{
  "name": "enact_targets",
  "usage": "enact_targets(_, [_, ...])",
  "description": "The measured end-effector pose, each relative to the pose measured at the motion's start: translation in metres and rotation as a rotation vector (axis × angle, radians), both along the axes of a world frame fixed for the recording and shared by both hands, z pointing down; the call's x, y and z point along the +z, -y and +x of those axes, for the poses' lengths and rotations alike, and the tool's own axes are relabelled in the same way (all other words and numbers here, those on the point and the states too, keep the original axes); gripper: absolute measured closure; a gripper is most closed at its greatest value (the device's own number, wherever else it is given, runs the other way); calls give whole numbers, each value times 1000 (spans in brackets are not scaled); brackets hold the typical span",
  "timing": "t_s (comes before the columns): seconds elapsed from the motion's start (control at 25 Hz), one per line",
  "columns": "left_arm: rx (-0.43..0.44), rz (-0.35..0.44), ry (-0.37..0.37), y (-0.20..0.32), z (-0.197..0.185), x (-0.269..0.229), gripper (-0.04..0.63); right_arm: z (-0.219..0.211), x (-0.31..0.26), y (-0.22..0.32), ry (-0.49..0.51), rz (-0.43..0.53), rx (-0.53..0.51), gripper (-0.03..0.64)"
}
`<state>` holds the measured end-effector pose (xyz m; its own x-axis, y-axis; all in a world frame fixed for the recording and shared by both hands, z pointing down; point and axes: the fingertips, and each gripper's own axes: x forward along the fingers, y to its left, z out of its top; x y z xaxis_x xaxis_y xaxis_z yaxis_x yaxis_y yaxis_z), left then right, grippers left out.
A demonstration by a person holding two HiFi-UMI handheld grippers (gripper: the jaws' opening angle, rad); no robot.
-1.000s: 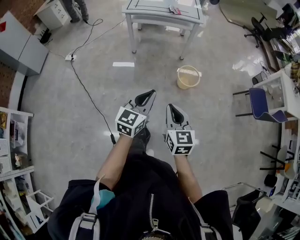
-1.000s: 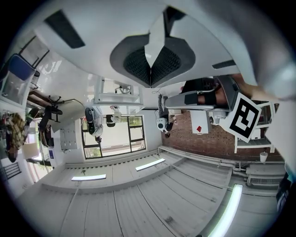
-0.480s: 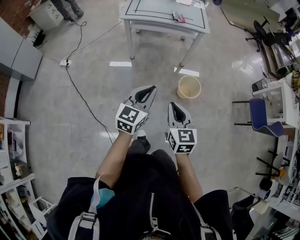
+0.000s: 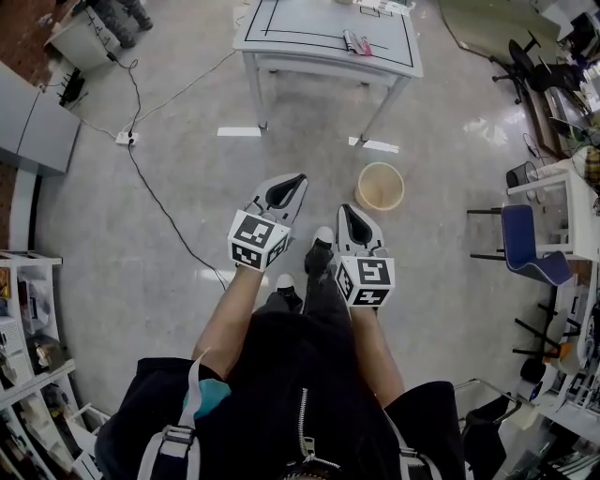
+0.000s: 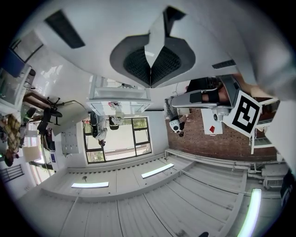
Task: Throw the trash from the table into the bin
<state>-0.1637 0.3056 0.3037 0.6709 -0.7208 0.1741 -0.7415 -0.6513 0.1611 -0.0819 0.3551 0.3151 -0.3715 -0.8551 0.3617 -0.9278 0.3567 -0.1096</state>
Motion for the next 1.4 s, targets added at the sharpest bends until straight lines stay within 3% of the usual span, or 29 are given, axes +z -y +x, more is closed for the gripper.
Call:
enact_targets(0.32, [-25, -7, 25, 89, 7, 12, 589, 5, 16, 101, 24, -15, -36, 607])
enact_targets(0.64, [-91, -12, 32, 208, 16, 6, 589, 9, 14, 223, 26, -23, -119, 607])
enact_targets(0.84, [-104, 5, 23, 290, 41, -8, 589, 29, 6, 298, 15, -22, -150, 607])
enact_targets(1.12, [-118, 1, 21, 358, 72, -7, 589, 63, 10, 367, 21, -37, -158, 607])
enact_targets(1.4, [-120, -4, 12, 418, 64, 0, 589, 47, 25, 420, 22, -76, -161, 607])
